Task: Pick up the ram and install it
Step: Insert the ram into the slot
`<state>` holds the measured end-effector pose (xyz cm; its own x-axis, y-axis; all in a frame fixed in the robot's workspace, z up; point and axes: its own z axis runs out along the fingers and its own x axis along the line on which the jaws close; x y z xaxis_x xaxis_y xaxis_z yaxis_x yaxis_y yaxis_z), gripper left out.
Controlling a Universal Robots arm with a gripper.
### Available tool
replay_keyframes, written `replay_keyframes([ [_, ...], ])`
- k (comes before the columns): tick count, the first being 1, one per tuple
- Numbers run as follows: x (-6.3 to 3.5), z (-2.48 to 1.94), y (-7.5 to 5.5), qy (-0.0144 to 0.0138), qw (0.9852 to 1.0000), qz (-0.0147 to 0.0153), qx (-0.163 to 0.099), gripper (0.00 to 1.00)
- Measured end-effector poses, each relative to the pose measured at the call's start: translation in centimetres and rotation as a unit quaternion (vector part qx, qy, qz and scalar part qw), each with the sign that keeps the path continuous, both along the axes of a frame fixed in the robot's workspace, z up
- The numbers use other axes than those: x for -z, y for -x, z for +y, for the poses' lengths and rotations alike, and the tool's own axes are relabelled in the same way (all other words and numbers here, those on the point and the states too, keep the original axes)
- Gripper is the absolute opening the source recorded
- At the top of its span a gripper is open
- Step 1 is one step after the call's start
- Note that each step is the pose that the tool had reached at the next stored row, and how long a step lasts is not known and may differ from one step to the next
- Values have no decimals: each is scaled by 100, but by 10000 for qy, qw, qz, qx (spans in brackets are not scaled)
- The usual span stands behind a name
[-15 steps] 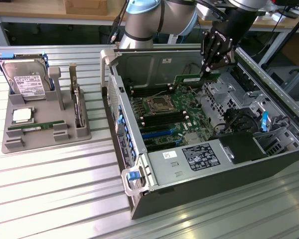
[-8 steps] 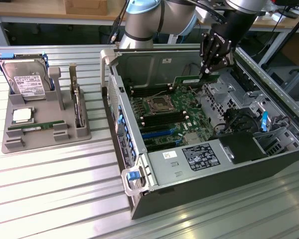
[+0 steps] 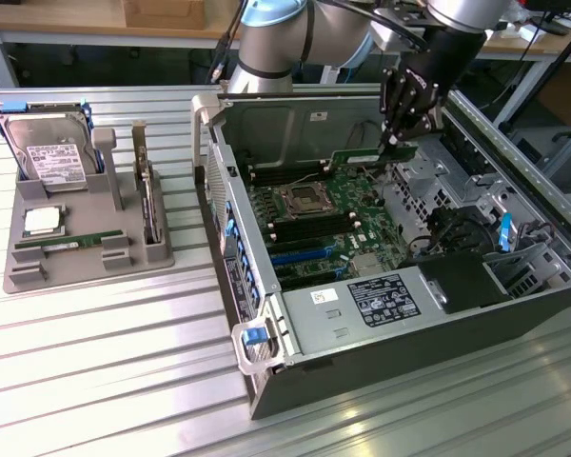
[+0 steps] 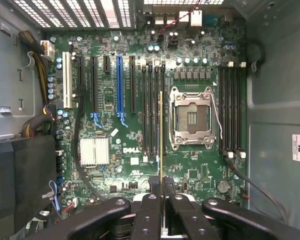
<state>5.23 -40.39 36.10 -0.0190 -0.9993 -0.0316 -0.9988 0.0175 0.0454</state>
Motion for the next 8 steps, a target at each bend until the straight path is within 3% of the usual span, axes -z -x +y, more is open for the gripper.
replay_keyframes([
  [8,84,0,1,0,10000,0,0,12],
])
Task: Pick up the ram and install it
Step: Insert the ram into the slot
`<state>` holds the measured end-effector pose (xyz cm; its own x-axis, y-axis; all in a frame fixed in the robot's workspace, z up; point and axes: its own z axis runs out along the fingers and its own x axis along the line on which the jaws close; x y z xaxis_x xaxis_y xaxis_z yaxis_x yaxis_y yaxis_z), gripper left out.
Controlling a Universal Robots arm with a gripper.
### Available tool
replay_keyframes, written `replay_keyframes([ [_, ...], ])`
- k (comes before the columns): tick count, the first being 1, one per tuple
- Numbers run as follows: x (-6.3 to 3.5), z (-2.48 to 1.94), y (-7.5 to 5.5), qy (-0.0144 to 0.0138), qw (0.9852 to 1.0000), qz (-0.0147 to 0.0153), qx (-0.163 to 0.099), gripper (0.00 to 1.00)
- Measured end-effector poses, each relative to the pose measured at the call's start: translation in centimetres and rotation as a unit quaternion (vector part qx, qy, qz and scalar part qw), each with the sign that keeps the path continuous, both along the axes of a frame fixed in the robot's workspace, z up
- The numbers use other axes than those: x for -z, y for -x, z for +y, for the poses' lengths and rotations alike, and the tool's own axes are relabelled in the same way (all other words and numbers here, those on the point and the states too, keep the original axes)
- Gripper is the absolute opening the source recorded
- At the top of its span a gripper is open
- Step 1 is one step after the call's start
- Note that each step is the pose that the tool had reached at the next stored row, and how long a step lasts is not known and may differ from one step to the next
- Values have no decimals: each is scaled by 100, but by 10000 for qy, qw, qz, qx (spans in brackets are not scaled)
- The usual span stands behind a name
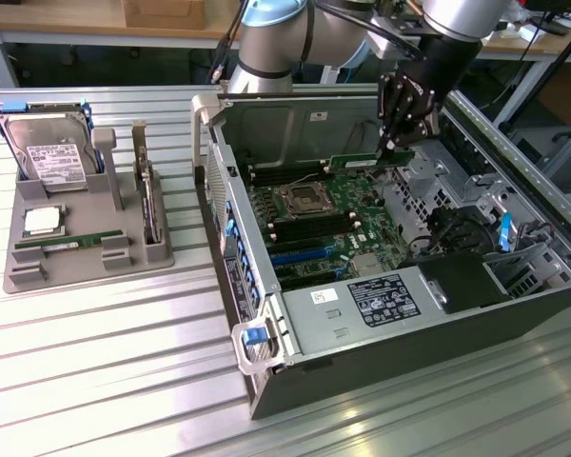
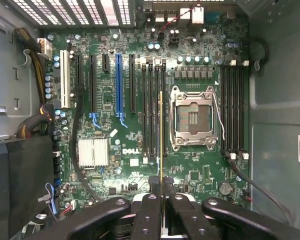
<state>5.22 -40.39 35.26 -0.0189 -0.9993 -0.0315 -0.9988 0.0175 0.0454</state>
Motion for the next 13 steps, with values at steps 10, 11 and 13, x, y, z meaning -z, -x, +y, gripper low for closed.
replay_keyframes([
  [10,107,0,1,0,10000,0,0,12],
  [11,112,0,1,0,10000,0,0,12],
  [13,144,0,1,0,10000,0,0,12],
])
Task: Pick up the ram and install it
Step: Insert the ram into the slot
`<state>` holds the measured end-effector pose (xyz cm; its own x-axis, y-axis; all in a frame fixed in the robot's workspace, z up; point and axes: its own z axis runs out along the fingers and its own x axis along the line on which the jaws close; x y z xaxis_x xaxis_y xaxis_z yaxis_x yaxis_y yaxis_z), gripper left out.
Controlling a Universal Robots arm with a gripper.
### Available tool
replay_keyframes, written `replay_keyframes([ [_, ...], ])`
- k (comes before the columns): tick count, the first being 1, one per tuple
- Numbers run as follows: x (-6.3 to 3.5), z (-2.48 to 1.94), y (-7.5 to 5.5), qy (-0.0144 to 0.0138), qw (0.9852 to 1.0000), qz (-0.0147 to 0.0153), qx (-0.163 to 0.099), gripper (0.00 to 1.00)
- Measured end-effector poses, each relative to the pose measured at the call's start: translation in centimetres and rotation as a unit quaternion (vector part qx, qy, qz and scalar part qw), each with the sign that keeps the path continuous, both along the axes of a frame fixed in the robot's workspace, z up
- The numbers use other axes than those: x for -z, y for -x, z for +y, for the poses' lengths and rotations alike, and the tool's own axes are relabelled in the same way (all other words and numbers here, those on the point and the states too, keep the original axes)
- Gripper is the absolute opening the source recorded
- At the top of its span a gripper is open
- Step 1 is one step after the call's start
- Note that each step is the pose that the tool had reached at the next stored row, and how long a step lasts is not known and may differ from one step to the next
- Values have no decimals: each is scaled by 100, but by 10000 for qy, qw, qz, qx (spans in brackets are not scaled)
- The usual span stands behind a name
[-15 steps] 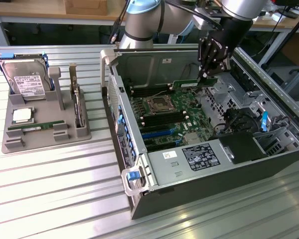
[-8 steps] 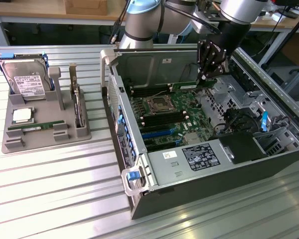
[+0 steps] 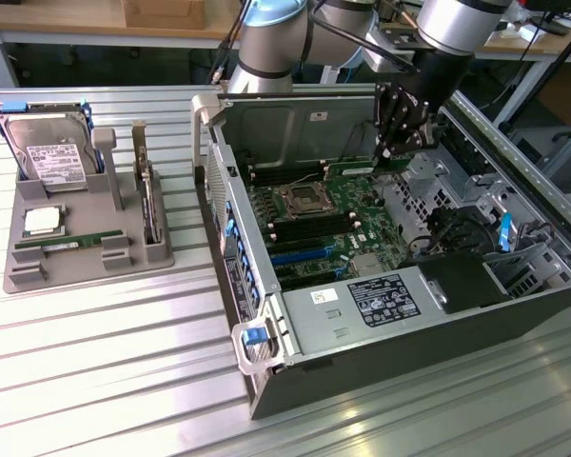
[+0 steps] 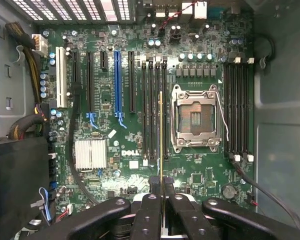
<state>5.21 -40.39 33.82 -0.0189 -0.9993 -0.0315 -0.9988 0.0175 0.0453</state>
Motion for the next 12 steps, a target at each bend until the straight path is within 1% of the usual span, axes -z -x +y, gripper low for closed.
replay_keyframes([
  [12,118,0,0,0,10000,0,0,12],
])
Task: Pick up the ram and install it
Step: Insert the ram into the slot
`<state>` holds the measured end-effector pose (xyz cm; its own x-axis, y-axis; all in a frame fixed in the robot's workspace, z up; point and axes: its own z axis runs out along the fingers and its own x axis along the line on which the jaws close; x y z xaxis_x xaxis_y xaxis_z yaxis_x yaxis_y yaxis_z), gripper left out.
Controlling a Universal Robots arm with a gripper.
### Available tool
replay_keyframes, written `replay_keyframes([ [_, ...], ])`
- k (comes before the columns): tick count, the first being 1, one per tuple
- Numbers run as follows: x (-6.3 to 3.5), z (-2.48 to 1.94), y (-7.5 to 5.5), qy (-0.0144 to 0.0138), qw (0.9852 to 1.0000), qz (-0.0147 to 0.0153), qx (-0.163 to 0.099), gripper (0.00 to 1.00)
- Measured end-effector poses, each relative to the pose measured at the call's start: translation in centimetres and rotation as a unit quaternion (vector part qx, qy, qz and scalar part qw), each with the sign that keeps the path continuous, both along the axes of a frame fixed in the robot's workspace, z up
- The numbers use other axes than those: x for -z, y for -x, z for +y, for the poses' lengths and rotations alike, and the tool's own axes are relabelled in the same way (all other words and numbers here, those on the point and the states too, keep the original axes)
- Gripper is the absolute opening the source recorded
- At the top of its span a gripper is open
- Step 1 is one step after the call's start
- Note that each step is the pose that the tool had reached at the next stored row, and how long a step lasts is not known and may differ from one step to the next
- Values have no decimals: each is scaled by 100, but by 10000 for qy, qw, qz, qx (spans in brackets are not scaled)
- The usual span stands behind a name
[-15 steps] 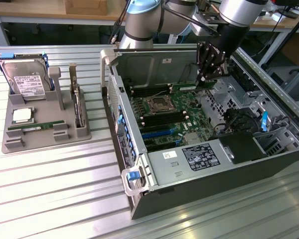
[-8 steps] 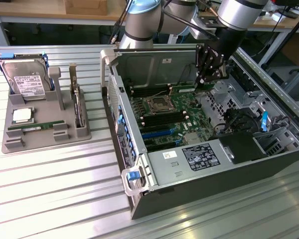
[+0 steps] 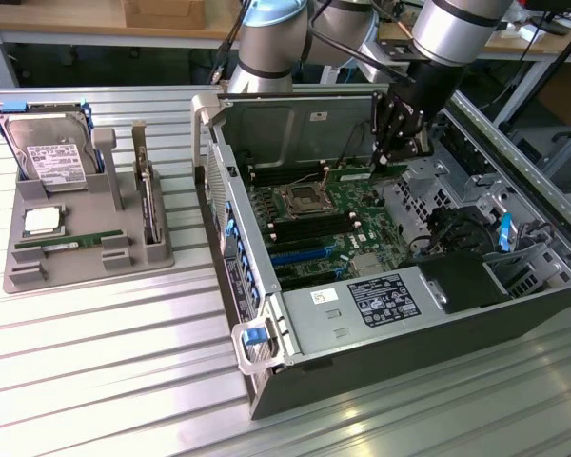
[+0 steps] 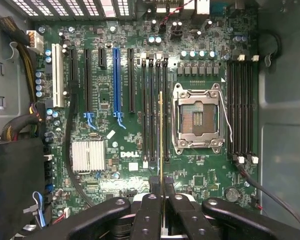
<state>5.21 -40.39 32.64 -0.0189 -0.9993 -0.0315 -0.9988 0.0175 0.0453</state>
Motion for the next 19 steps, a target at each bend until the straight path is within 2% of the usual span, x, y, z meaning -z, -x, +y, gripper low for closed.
replay_keyframes([
  [19,241,-1,0,0,10000,0,0,12],
])
